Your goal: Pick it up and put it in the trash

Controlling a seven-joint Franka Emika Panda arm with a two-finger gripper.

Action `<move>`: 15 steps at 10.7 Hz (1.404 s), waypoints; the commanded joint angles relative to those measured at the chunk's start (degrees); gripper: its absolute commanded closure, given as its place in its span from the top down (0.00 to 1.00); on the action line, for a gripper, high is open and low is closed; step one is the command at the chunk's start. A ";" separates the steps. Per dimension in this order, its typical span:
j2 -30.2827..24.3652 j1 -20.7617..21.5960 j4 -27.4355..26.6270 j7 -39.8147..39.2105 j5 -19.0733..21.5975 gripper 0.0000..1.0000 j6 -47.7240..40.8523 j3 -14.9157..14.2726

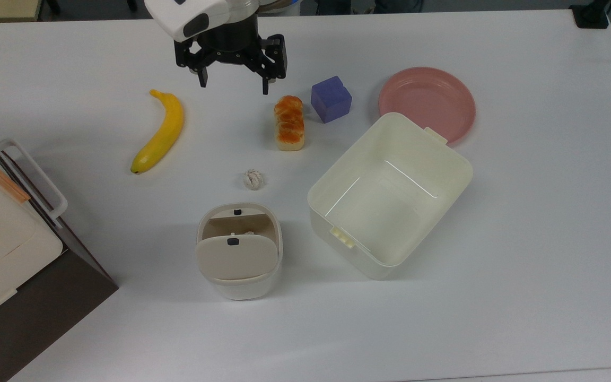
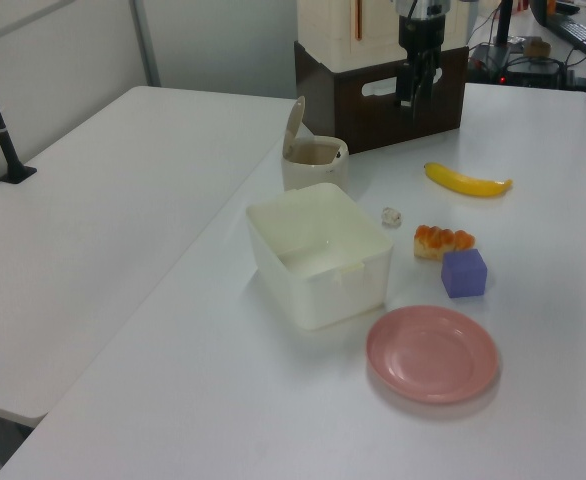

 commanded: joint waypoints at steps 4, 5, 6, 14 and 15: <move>-1.70 0.22 -1.44 -1.53 1.13 1.00 1.30 -1.20; -1.53 0.30 -1.44 -1.53 1.13 1.00 1.30 -1.20; -1.53 0.39 -1.52 -1.53 1.04 1.00 1.30 -1.20; 0.31 2.05 -4.33 -3.55 1.13 1.00 0.69 -0.32; 0.84 2.58 -4.34 -3.55 1.13 1.00 0.69 -0.32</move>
